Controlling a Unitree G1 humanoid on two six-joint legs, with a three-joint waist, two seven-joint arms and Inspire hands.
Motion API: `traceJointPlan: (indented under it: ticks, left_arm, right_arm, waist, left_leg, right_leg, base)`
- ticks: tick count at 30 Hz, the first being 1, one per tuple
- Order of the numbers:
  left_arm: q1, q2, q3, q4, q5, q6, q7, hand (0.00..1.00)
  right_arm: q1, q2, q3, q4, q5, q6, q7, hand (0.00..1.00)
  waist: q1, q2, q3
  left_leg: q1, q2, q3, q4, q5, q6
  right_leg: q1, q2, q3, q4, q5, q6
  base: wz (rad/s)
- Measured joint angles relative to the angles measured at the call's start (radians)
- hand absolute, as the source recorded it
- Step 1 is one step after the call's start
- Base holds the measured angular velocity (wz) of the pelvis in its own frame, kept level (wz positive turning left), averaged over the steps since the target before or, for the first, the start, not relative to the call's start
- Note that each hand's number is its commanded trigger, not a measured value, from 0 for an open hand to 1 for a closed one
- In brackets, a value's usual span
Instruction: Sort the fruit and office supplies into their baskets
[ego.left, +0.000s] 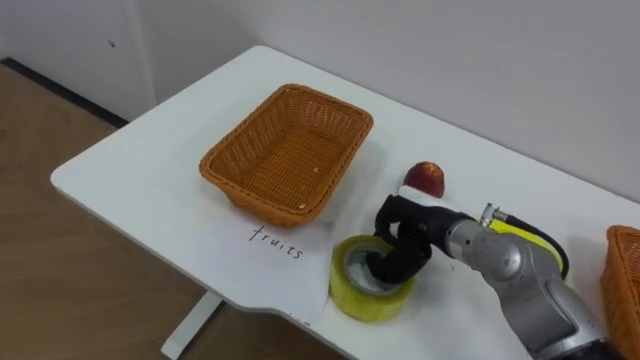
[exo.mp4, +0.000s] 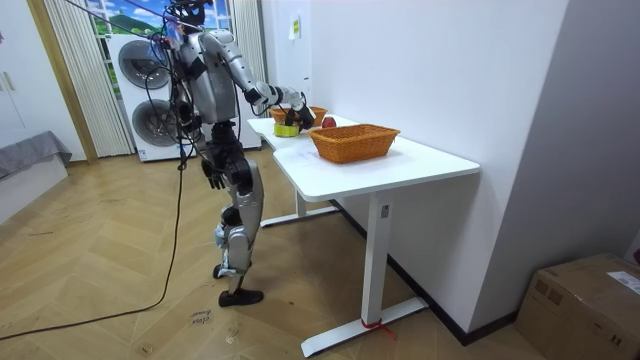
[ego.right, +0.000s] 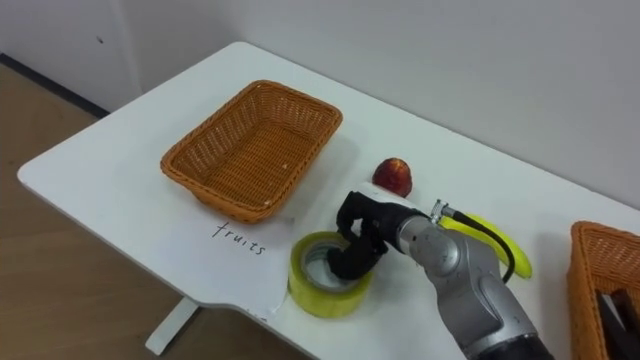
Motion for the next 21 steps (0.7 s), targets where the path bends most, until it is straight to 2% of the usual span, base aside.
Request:
traceJointPlan:
  ticks: [11, 15, 21]
  left_arm:
    - [0.000, 0.000, 0.000, -0.011, 0.001, 0.000, -0.015, 0.00]
    - [-0.001, 0.000, 0.000, -0.030, 0.004, -0.001, -0.016, 0.00]
    - [0.000, 0.015, 0.000, -0.027, -0.001, 0.000, -0.013, 0.00]
  right_arm:
    - [0.001, 0.000, 0.000, -0.007, 0.000, 0.003, 0.001, 1.00]
    - [0.002, 0.000, -0.006, -0.015, 0.003, 0.003, 0.001, 1.00]
    - [0.016, -0.003, -0.005, -0.033, 0.005, 0.002, -0.003, 1.00]
  waist:
    - [0.000, -0.001, -0.0008]
    - [-0.001, -0.004, -0.0038]
    - [-0.002, -0.008, -0.0061]
  left_leg:
    - [-0.004, 0.000, 0.000, 0.000, 0.000, 0.000]
    - [-0.011, 0.002, 0.008, 0.001, 0.000, 0.000]
    - [-0.009, -0.001, 0.011, 0.000, 0.000, 0.001]
  right_leg:
    - [-0.005, 0.000, 0.006, 0.003, 0.000, 0.000]
    - [-0.015, -0.001, 0.023, 0.016, 0.000, 0.000]
    - [-0.017, -0.003, 0.028, 0.016, 0.000, 0.000]
  base:
    - [0.00]
    - [-0.05]
    - [-0.02]
